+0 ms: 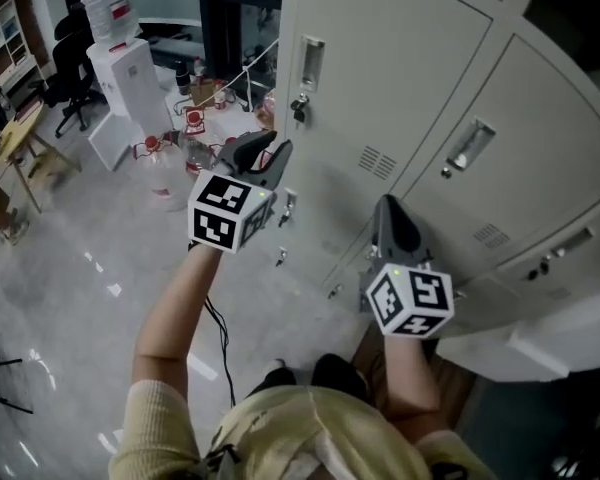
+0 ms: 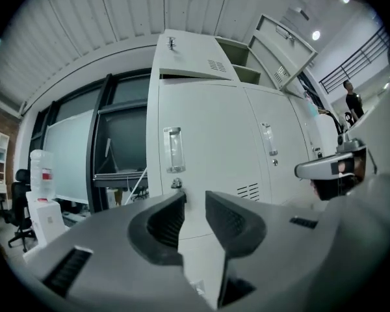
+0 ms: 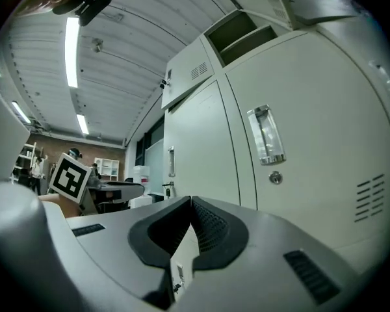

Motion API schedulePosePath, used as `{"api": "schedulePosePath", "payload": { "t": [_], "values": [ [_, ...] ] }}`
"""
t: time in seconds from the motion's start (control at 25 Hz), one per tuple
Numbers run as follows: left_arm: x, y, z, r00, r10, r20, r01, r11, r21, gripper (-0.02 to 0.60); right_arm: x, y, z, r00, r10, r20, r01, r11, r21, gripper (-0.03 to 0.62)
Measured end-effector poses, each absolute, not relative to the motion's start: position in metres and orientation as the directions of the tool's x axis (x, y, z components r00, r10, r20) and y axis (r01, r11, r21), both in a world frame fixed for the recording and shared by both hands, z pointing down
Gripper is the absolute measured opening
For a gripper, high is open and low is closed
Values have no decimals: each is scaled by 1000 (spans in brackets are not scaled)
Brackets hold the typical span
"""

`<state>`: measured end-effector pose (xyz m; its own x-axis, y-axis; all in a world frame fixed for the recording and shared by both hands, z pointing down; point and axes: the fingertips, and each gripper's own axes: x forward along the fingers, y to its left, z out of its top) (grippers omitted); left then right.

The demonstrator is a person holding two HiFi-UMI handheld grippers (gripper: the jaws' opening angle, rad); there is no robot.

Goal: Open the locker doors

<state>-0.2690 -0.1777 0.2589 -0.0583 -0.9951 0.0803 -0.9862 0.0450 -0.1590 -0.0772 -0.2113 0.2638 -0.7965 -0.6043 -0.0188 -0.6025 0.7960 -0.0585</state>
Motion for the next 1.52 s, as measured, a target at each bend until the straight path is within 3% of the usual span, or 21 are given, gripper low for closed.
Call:
{"api": "schedulePosePath", "payload": {
  "t": [0.36, 0.96, 1.52],
  "values": [
    [-277, -193, 310, -6, -993, 117, -995, -6, -100, 81, -81, -217, 297, -764, -644, 40, -645, 760, -85, 6],
    [-283, -221, 381, -44, -983, 177, -998, 35, -54, 81, -124, -247, 331, -840, -540, 59, -543, 837, -71, 6],
    [-322, -226, 535, -12, -945, 326, -1000, 5, -20, 95, -155, -248, 421, -712, -673, 200, -701, 696, -155, 5]
  ]
}}
